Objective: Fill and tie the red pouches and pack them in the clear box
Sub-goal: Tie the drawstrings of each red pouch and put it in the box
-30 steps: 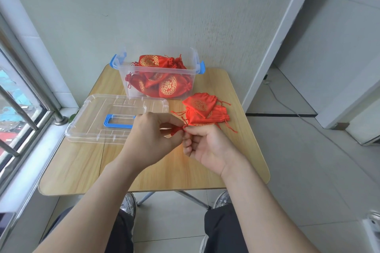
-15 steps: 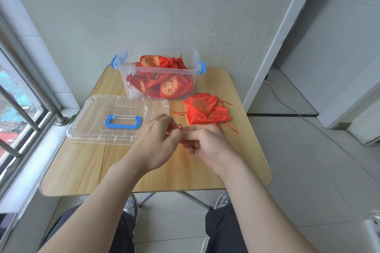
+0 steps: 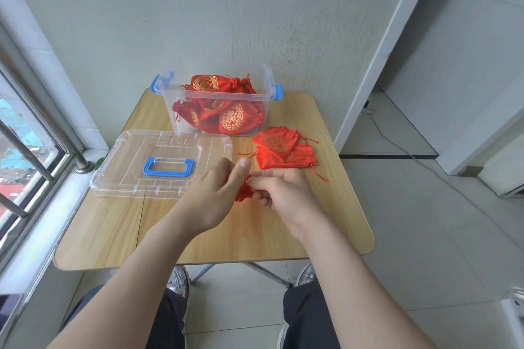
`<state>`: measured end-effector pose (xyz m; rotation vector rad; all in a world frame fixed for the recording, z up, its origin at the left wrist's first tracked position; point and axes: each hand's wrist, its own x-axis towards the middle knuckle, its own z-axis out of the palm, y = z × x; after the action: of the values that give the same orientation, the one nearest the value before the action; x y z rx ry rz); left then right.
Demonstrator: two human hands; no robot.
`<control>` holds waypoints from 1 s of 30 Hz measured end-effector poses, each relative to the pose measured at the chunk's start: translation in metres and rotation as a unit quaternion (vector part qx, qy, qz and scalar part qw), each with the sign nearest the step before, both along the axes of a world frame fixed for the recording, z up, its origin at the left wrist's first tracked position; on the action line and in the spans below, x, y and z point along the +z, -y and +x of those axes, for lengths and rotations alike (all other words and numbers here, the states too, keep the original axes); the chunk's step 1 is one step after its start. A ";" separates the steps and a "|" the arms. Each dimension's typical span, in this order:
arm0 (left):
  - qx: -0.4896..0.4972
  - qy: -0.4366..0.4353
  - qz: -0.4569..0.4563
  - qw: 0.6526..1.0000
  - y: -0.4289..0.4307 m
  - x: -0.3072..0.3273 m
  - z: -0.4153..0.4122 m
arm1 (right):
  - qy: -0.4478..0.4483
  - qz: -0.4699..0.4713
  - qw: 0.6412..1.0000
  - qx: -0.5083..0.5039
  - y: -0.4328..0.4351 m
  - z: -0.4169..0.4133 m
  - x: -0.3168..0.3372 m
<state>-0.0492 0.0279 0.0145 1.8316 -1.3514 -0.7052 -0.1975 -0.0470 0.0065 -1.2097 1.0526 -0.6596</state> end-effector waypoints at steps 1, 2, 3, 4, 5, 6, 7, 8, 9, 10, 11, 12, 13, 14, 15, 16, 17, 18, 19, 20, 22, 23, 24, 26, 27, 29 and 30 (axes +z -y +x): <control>-0.013 0.012 -0.008 1.000 0.001 -0.002 0.000 | 0.000 0.001 1.000 0.009 0.000 0.001 -0.001; -0.022 0.027 -0.021 0.999 0.001 -0.005 0.000 | 0.001 0.000 1.000 0.017 -0.001 0.001 -0.002; -0.024 0.043 -0.037 0.998 0.002 -0.008 0.001 | 0.002 -0.002 1.000 0.022 -0.001 0.001 -0.002; -0.021 0.059 -0.053 0.997 0.004 -0.009 0.002 | 0.000 -0.007 1.000 0.024 -0.001 0.001 -0.003; -0.013 0.071 -0.064 0.995 0.005 -0.010 0.002 | -0.003 -0.015 1.000 0.026 -0.001 0.000 -0.003; -0.001 0.076 -0.068 0.995 0.006 -0.011 0.004 | -0.007 -0.027 0.999 0.028 -0.001 -0.001 -0.003; 0.011 0.077 -0.066 0.995 0.007 -0.011 0.005 | -0.010 -0.041 0.999 0.030 -0.002 -0.001 -0.003; 0.022 0.078 -0.059 0.995 0.007 -0.010 0.006 | -0.018 -0.060 0.997 0.032 -0.002 -0.002 -0.003; 0.030 0.080 -0.051 0.995 0.007 -0.010 0.007 | -0.034 -0.086 0.995 0.035 -0.002 -0.002 -0.003; 0.036 0.084 -0.043 0.995 0.007 -0.010 0.007 | -0.057 -0.114 0.991 0.039 -0.003 -0.002 -0.004; 0.041 0.092 -0.038 0.994 0.007 -0.010 0.009 | -0.083 -0.143 0.985 0.045 -0.003 -0.002 -0.003; 0.043 0.098 -0.036 0.994 0.007 -0.010 0.010 | -0.106 -0.171 0.978 0.050 -0.003 -0.002 -0.003; 0.045 0.100 -0.034 0.993 0.006 -0.010 0.011 | -0.126 -0.197 0.971 0.052 -0.003 -0.001 -0.003; 0.045 0.098 -0.033 0.994 0.006 -0.009 0.012 | -0.147 -0.223 0.962 0.052 -0.003 -0.001 -0.003; 0.043 0.096 -0.033 0.994 0.006 -0.009 0.013 | -0.170 -0.253 0.951 0.049 -0.003 -0.001 -0.003; 0.040 0.099 -0.032 0.994 0.006 -0.008 0.014 | -0.192 -0.283 0.939 0.045 -0.003 0.000 -0.003; 0.037 0.109 -0.029 0.993 0.006 -0.009 0.016 | -0.212 -0.308 0.927 0.041 -0.003 0.000 -0.003; 0.033 0.122 -0.021 0.992 0.006 -0.010 0.018 | -0.227 -0.328 0.916 0.038 -0.004 0.000 -0.004; 0.030 0.132 -0.012 0.991 0.006 -0.011 0.020 | -0.237 -0.345 0.907 0.035 -0.004 0.001 -0.004; 0.029 0.140 -0.003 0.990 0.006 -0.012 0.022 | -0.247 -0.361 0.899 0.033 -0.004 0.001 -0.004; 0.035 0.152 0.010 0.988 0.007 -0.015 0.026 | -0.269 -0.385 0.882 0.035 -0.005 0.000 -0.002; 0.041 0.156 0.015 0.987 0.007 -0.015 0.027 | -0.280 -0.393 0.875 0.040 -0.005 0.000 0.000; 0.044 0.161 0.019 0.986 0.007 -0.015 0.028 | -0.294 -0.399 0.867 0.047 -0.005 0.000 0.001; 0.042 0.160 0.024 0.986 0.009 -0.014 0.028 | -0.332 -0.412 0.847 0.056 -0.005 0.001 0.002; 0.036 0.151 0.027 0.988 0.010 -0.013 0.026 | -0.350 -0.419 0.836 0.053 -0.005 0.002 0.002; 0.024 0.139 0.033 0.989 0.011 -0.012 0.022 | -0.366 -0.436 0.821 0.047 -0.004 0.003 0.001; 0.025 0.142 0.035 0.989 0.011 -0.011 0.021 | -0.361 -0.441 0.820 0.051 -0.002 0.004 0.000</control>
<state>-0.0277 0.0169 0.0033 2.0745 -1.4689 -0.4837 -0.1934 -0.0447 0.0067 -2.4507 1.3206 -0.6246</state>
